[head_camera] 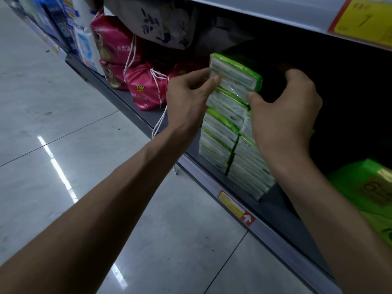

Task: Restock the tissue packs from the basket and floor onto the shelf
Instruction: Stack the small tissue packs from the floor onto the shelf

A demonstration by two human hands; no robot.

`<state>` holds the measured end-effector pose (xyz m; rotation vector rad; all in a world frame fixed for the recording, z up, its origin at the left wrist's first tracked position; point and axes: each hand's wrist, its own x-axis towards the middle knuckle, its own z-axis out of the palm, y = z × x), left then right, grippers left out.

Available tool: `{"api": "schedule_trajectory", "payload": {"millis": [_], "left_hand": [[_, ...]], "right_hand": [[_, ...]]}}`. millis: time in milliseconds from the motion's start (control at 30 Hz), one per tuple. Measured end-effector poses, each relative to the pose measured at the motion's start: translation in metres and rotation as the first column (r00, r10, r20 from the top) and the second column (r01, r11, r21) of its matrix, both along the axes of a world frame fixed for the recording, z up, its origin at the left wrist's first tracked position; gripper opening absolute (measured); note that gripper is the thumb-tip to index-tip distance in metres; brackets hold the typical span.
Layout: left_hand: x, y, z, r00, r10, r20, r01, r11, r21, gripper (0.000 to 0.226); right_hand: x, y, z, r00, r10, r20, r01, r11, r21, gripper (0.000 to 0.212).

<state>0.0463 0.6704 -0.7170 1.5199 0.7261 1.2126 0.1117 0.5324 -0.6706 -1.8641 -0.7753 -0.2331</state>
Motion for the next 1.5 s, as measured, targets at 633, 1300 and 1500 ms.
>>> {"api": "schedule_trajectory", "payload": {"millis": [633, 1300, 1500], "left_hand": [[0.0, -0.003, 0.001, 1.0, -0.012, -0.01, 0.012, 1.0, 0.017, 0.029], [-0.024, -0.024, -0.013, 0.966, 0.069, -0.25, -0.016, 0.978, 0.209, 0.045], [-0.044, -0.022, 0.001, 0.886, -0.083, -0.457, 0.211, 0.948, 0.237, 0.057]], "right_hand": [[-0.001, -0.004, -0.003, 0.999, 0.005, 0.049, -0.004, 1.0, -0.017, 0.032], [-0.019, -0.018, -0.025, 0.952, 0.248, -0.179, -0.241, 0.969, 0.059, 0.06], [-0.02, -0.025, -0.023, 0.952, 0.244, -0.184, -0.24, 0.97, 0.045, 0.058]]}}
